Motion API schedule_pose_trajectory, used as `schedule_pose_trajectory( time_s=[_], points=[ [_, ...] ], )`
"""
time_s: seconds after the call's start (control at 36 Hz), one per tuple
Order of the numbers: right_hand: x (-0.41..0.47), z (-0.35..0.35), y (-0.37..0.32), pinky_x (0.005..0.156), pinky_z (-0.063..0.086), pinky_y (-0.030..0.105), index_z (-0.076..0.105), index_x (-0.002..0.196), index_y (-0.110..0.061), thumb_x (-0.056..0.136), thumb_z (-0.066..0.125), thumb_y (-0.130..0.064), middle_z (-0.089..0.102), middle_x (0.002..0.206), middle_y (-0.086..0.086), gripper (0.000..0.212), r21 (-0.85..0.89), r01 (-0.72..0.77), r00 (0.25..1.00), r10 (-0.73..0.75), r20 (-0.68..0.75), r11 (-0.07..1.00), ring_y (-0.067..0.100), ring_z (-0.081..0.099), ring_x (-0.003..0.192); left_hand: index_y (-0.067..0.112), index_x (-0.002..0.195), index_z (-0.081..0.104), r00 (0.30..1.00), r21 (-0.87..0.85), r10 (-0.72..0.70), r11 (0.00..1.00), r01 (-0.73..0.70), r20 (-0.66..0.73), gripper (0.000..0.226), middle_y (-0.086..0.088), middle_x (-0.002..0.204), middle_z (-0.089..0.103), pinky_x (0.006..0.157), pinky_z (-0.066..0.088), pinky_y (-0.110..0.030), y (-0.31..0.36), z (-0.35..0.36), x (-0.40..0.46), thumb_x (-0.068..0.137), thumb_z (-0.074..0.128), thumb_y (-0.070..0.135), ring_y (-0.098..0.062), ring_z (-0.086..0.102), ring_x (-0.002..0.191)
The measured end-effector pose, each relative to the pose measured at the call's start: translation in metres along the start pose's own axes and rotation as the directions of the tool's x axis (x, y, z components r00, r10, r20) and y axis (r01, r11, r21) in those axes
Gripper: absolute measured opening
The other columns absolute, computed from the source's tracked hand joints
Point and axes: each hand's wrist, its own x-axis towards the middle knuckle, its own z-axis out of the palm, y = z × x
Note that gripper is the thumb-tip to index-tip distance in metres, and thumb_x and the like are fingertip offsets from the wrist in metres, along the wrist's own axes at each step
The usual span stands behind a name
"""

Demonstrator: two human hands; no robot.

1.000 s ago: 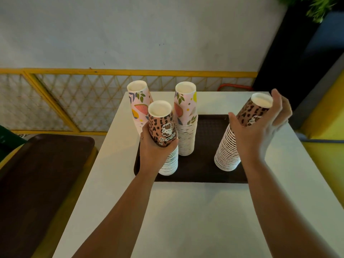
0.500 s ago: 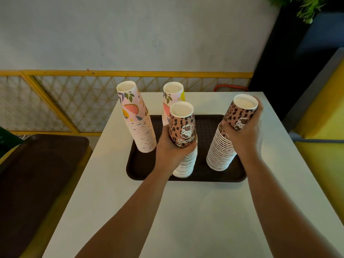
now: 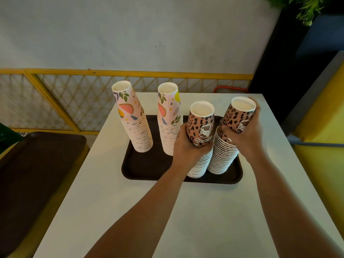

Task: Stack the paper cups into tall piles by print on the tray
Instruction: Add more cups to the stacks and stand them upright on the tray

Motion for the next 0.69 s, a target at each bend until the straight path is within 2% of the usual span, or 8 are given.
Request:
schedule_pose_trajectory(
  time_s=[0.19,0.25,0.33,0.39,0.5,0.56,0.64,0.69],
  points=[
    [-0.005,0.000,0.002,0.091,0.044,0.032,0.018,0.144,-0.025,0.070,0.078,-0.021,0.048,0.135,-0.001,0.095,0.023,-0.009,1.000,0.009,0.001,1.000,0.013,0.047,0.121,0.027,0.131,0.032,0.997,0.023,0.070,0.997,-0.070,0.016,0.085,0.008,0.130,0.049,0.095,0.045,-0.020,-0.004,-0.006,-0.007,0.064,0.084,0.025,-0.006,0.049,0.116],
    [-0.016,0.003,0.005,0.099,0.042,0.035,0.016,0.145,-0.027,0.072,0.076,-0.033,0.039,0.143,-0.002,0.095,0.084,-0.022,0.998,0.026,-0.049,0.996,0.012,0.041,0.129,0.025,0.137,0.028,0.994,0.062,0.111,0.992,-0.111,0.002,0.092,0.005,0.138,0.043,0.097,0.039,-0.012,-0.006,-0.011,-0.014,0.064,0.084,0.030,-0.006,0.043,0.123],
    [-0.043,0.011,0.014,0.104,0.032,0.031,0.015,0.146,-0.025,0.076,0.061,-0.059,0.027,0.149,-0.002,0.091,0.121,-0.058,0.987,0.075,-0.145,0.991,0.006,0.029,0.133,0.021,0.142,0.022,0.988,0.156,0.152,0.977,-0.148,-0.017,0.099,0.001,0.146,0.034,0.095,0.026,-0.001,-0.010,-0.019,-0.024,0.065,0.081,0.038,-0.009,0.035,0.132],
    [-0.061,0.020,0.025,0.108,0.029,0.033,0.015,0.147,-0.023,0.075,0.049,-0.065,0.022,0.151,-0.002,0.089,0.150,-0.108,0.982,0.129,-0.140,0.983,0.004,0.025,0.134,0.018,0.144,0.020,0.988,0.191,0.153,0.970,-0.148,-0.013,0.101,-0.001,0.149,0.029,0.103,0.026,-0.009,-0.016,-0.023,-0.027,0.066,0.081,0.037,-0.013,0.032,0.136],
    [-0.081,0.039,0.046,0.108,0.034,0.050,0.016,0.146,-0.023,0.080,0.057,-0.044,0.024,0.148,-0.001,0.081,0.157,-0.190,0.979,0.200,-0.046,0.969,0.015,0.031,0.136,0.018,0.144,0.020,0.996,0.244,0.087,0.966,-0.086,0.008,0.100,-0.003,0.148,0.029,0.111,0.034,-0.035,-0.036,-0.024,-0.029,0.067,0.082,0.032,-0.018,0.032,0.136],
    [-0.086,0.047,0.049,0.107,0.035,0.046,0.015,0.147,-0.019,0.074,0.064,-0.031,0.026,0.148,0.003,0.088,0.135,-0.208,0.976,0.214,-0.034,0.969,0.019,0.033,0.134,0.017,0.142,0.024,0.998,0.269,0.058,0.961,-0.066,0.035,0.097,-0.004,0.145,0.035,0.108,0.036,-0.030,-0.047,-0.020,-0.031,0.066,0.081,0.033,-0.018,0.036,0.134],
    [-0.087,0.058,0.055,0.100,0.031,0.030,0.014,0.147,-0.018,0.069,0.068,-0.034,0.027,0.149,0.004,0.096,0.099,-0.238,0.967,0.245,-0.073,0.966,0.021,0.030,0.135,0.014,0.139,0.029,0.998,0.262,0.025,0.964,-0.039,0.057,0.092,-0.002,0.140,0.041,0.100,0.038,-0.018,-0.063,-0.009,-0.032,0.066,0.080,0.038,-0.016,0.041,0.130],
    [-0.086,0.064,0.059,0.099,0.030,0.029,0.014,0.147,-0.019,0.068,0.071,-0.036,0.028,0.149,0.003,0.099,0.096,-0.246,0.961,0.256,-0.108,0.965,0.020,0.030,0.135,0.014,0.137,0.032,0.999,0.243,0.021,0.970,-0.032,0.050,0.088,-0.001,0.137,0.044,0.097,0.037,-0.013,-0.071,-0.003,-0.031,0.067,0.078,0.041,-0.014,0.042,0.129]
  ],
)
